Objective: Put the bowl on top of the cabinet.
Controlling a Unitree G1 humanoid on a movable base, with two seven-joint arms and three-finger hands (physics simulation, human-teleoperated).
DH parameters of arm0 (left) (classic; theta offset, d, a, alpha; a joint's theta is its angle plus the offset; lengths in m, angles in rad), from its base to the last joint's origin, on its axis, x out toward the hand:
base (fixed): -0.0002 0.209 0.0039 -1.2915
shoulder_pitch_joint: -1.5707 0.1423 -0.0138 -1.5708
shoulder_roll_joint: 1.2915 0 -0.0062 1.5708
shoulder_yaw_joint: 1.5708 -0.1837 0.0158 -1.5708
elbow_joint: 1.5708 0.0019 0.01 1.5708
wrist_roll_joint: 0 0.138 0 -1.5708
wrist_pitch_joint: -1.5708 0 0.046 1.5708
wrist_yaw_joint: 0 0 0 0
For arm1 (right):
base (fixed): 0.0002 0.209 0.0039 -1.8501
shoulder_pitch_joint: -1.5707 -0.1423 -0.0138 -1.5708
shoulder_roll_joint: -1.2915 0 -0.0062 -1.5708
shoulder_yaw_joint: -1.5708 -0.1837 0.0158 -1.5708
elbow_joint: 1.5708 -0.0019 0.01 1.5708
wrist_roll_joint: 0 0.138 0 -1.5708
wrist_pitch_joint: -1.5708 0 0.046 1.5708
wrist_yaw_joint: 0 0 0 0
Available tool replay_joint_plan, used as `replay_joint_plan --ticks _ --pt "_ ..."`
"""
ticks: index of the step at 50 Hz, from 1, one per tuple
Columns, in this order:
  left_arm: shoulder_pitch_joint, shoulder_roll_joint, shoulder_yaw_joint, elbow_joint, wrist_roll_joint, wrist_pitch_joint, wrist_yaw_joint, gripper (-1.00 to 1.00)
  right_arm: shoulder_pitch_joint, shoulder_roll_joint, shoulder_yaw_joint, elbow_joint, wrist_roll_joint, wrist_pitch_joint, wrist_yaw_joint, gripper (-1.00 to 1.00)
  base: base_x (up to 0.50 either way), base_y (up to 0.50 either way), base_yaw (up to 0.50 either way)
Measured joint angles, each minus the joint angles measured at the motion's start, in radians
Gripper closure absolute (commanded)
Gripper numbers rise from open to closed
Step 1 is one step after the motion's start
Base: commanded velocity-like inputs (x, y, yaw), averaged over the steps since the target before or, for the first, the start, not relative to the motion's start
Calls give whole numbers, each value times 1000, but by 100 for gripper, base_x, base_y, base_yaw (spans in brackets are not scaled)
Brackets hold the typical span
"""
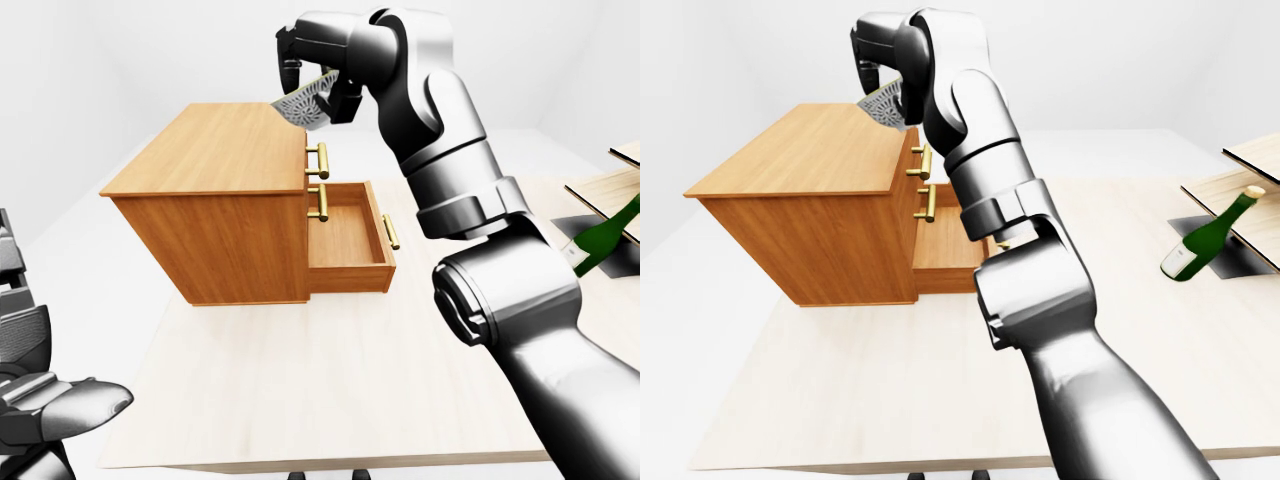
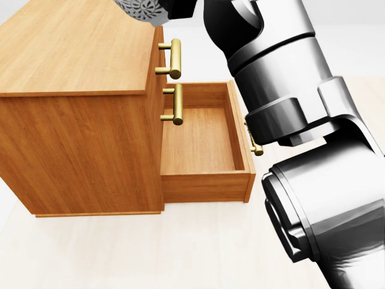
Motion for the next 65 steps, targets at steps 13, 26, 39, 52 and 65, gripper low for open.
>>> replay_joint_plan --ticks 13,26,39,52,65 --pt "-11 -6 4 0 4 0 -3 -100 -99 63 32 148 18 0 0 100 0 0 0" --pt "-17 -6 14 0 -4 0 -1 -100 -146 123 43 212 17 0 0 100 0 0 0" --pt "-15 2 18 0 -18 0 8 -100 -152 154 47 214 21 0 0 100 0 0 0" --pt "-10 4 12 0 -15 0 7 -100 -120 165 48 168 36 0 0 100 0 0 0" --pt "-16 -2 16 0 -11 0 3 -100 -87 158 43 111 69 0 0 100 0 0 0"
